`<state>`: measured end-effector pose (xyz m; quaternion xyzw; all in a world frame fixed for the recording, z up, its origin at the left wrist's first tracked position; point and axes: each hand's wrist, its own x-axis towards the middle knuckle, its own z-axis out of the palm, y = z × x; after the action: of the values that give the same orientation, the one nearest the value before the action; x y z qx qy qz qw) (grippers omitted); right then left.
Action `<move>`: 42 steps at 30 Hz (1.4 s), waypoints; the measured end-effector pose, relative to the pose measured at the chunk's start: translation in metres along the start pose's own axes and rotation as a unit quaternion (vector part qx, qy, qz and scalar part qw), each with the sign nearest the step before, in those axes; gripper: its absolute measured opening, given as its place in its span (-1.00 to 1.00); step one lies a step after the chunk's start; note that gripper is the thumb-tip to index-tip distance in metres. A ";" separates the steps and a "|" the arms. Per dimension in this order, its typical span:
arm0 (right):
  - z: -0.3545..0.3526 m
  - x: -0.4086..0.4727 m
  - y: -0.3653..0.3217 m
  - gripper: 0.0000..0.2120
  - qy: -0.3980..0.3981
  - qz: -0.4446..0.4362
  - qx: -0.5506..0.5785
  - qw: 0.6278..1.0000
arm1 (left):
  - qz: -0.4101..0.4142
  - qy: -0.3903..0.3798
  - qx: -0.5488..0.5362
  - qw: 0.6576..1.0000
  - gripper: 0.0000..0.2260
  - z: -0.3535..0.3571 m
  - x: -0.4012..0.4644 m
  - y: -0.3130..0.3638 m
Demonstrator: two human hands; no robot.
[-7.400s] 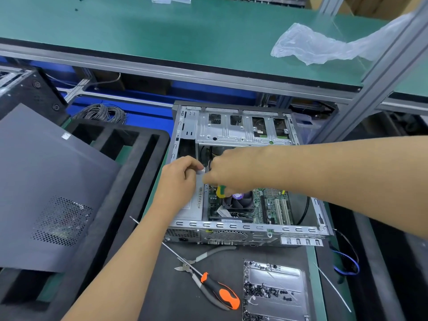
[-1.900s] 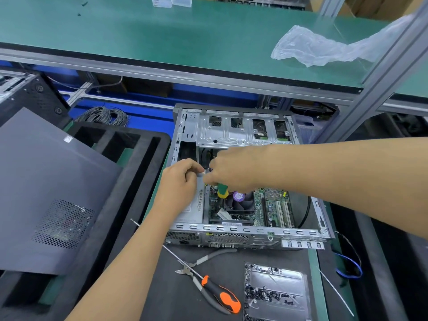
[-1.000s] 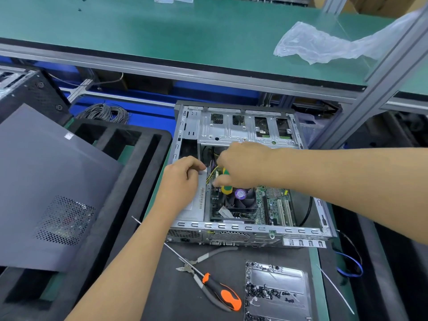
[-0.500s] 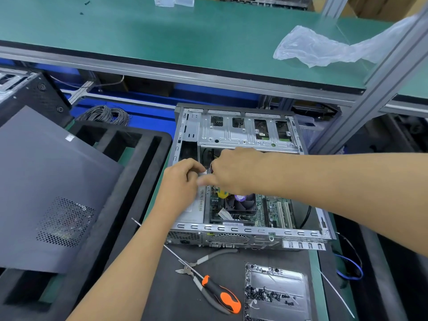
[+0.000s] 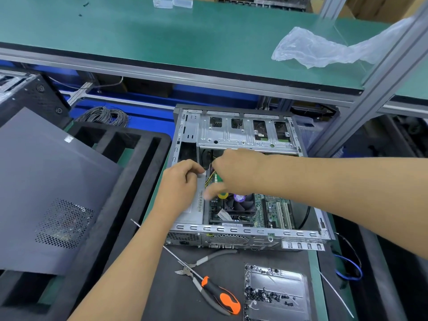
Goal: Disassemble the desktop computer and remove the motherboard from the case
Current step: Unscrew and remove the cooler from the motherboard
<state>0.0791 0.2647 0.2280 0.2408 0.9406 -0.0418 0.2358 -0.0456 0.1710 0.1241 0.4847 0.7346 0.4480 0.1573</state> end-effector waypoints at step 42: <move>-0.002 -0.007 0.005 -0.77 0.063 -0.290 -0.285 0.911 | -0.004 0.001 0.005 1.000 -0.70 -0.003 -0.001 0.005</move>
<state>0.0863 0.2658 0.2333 -0.1179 0.9540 0.1765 0.2117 -0.0438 0.1696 0.1296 0.4817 0.7393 0.4441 0.1556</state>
